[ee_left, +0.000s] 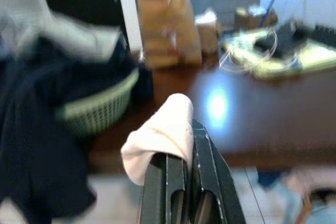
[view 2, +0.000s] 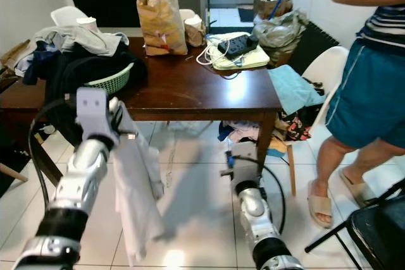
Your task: Hang hanger
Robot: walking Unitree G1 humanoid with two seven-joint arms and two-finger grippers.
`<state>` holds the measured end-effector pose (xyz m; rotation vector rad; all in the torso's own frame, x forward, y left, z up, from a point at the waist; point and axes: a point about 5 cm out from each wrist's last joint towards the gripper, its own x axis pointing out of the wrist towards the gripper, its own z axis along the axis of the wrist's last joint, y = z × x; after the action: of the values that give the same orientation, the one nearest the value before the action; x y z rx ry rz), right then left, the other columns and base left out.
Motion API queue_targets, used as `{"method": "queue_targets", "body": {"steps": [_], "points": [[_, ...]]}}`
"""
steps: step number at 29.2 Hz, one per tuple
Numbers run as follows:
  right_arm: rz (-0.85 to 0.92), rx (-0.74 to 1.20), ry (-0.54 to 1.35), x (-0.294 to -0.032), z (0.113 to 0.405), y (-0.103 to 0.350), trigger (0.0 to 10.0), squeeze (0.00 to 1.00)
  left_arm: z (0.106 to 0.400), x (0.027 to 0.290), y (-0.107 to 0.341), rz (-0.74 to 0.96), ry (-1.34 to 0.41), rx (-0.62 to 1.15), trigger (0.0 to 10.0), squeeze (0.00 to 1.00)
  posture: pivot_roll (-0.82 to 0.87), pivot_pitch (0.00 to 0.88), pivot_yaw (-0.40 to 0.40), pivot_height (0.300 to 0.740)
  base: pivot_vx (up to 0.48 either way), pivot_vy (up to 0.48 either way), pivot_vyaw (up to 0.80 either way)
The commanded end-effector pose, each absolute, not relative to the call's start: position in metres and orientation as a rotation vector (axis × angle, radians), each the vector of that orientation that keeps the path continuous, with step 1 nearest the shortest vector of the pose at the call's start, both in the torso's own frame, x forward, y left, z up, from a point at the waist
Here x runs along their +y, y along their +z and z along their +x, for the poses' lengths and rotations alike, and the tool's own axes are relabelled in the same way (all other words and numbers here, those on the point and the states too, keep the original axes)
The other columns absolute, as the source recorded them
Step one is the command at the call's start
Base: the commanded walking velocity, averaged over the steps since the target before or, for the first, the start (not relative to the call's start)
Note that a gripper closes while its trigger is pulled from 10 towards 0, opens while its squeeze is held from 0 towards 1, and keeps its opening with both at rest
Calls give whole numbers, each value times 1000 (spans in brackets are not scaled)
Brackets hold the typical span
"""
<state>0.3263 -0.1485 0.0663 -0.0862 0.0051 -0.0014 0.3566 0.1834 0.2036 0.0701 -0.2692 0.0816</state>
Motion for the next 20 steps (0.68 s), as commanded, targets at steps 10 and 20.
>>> {"method": "queue_targets", "body": {"steps": [10,20], "points": [[-7,-162,-52,-152,336,99,10000,0,360,181,249,96,27,-379,10000,0,56,0,20,740,384,0,0],[6,-122,-72,-153,337,94,10000,0,364,171,292,74,-29,-472,10000,0,54,0,22,740,383,0,-614]]}}
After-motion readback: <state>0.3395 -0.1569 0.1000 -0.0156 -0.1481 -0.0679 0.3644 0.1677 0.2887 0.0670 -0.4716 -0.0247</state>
